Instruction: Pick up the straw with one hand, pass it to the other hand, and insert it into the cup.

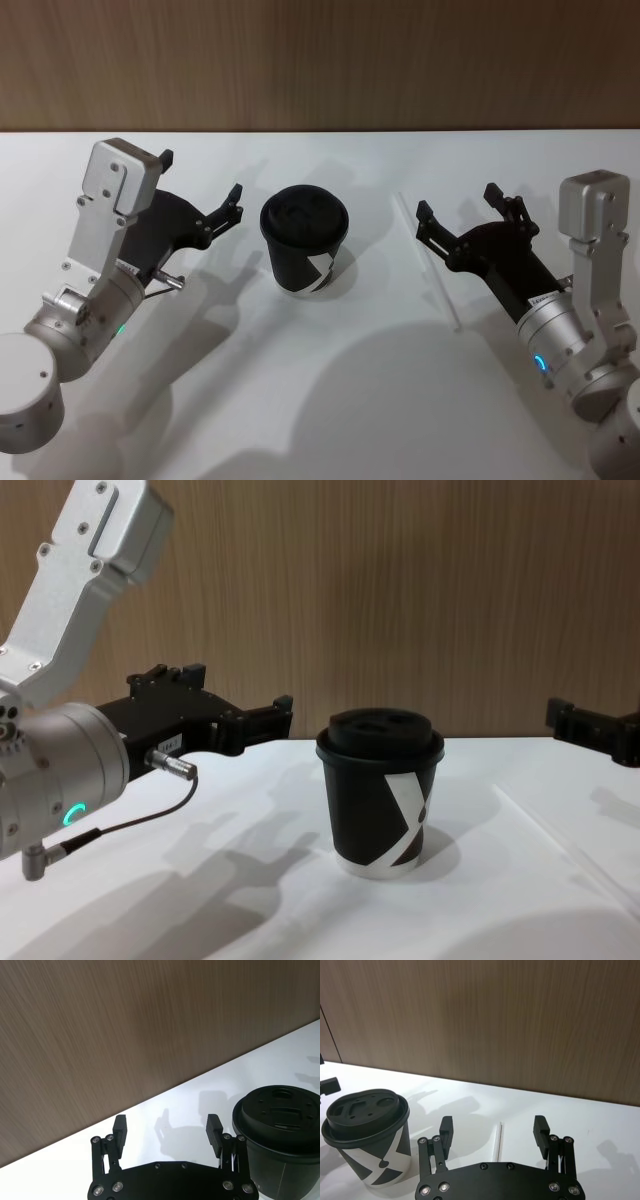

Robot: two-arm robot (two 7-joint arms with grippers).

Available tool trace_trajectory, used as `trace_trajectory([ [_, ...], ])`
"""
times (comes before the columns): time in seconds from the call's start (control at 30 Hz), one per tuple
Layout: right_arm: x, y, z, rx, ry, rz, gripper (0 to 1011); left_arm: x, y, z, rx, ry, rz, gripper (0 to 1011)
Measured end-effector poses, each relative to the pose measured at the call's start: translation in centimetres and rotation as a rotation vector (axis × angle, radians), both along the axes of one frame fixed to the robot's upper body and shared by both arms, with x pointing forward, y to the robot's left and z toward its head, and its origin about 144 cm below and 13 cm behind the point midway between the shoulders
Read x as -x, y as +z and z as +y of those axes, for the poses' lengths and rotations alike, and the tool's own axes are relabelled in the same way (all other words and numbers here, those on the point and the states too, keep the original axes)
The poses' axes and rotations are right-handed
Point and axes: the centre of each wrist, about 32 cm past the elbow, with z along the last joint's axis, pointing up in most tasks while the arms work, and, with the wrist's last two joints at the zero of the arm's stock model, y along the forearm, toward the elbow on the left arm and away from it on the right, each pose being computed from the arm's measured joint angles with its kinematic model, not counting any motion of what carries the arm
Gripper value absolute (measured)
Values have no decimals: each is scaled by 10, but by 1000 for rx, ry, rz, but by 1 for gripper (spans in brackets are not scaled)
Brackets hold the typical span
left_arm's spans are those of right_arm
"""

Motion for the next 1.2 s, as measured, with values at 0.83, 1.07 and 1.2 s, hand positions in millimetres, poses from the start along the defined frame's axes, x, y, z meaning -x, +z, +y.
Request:
trace_trajectory([
  [0.83,0,0,0,0,0,0,1001,0,0,0,0,0,0,1001],
  [1.07,3,6,-2,22,1,5,1001,0,0,0,0,0,0,1001],
  [1.2,8,9,-1,33,-3,29,1001,0,0,0,0,0,0,1001],
])
